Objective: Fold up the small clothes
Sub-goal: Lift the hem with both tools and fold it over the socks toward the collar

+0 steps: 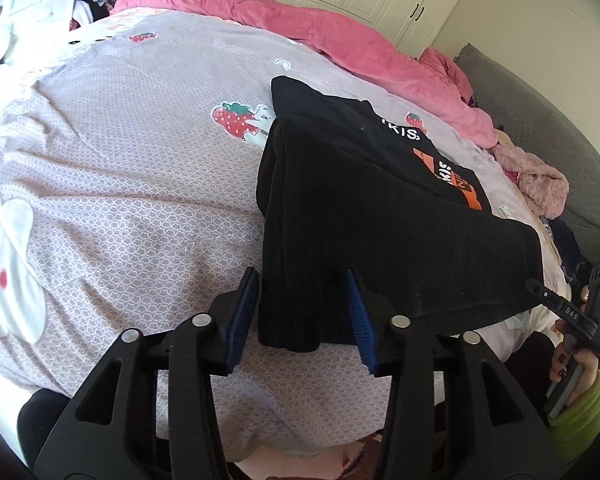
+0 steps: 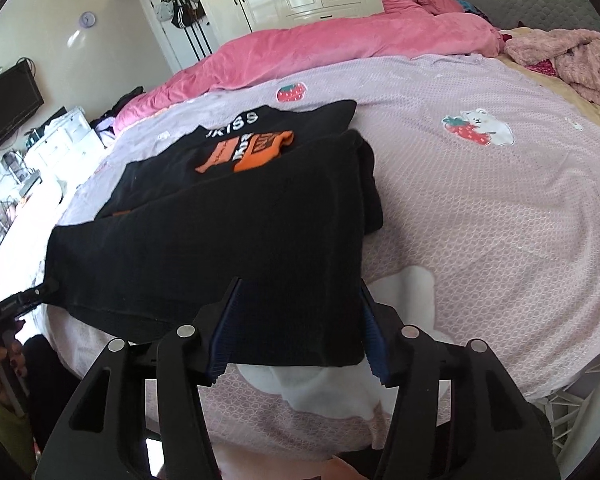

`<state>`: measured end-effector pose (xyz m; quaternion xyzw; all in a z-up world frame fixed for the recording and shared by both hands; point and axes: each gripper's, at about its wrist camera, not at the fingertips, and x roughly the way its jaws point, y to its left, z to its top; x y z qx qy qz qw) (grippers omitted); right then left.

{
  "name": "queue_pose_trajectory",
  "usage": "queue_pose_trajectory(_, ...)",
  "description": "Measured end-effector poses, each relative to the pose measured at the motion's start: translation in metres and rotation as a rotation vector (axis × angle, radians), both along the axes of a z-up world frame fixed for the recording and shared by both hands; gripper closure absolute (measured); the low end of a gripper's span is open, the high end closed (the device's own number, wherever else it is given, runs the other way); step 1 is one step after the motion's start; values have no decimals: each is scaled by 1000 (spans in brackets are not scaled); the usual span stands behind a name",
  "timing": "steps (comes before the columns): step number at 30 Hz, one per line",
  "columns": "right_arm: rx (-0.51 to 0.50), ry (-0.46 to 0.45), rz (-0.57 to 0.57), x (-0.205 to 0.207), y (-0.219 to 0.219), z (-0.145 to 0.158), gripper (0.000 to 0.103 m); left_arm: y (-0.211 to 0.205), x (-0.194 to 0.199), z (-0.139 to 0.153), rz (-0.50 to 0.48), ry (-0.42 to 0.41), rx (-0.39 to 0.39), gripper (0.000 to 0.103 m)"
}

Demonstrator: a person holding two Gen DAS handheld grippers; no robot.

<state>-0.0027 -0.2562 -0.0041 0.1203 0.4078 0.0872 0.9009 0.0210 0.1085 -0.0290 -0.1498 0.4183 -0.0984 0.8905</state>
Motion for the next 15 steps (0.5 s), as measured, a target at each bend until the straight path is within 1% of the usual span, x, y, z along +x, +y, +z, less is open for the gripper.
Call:
queue_pose_trajectory(1,-7,2,-1,0,2,-1,76,-1,0,0,-1,-2,7,93)
queue_pose_trajectory(2,-11,3,-1,0,3,-2,88,-2,0,0,-3,-4,13,95)
queue_pose_trajectory(3,-14,1,-1,0,3,-3,91,-3,1,0,-3,-5,17,96)
queue_pose_trajectory(7,-9,-20,-10,0,-1,1,93,-3,4,9,-3,-33,10,98)
queue_pose_trajectory(10,-18,-72,-45,0,-8,13,94,3,9,24,8,-71,-25,98)
queue_pose_trajectory(15,-6,-152,-81,11,-17,38,94,1,30,50,4,-133,-14,99)
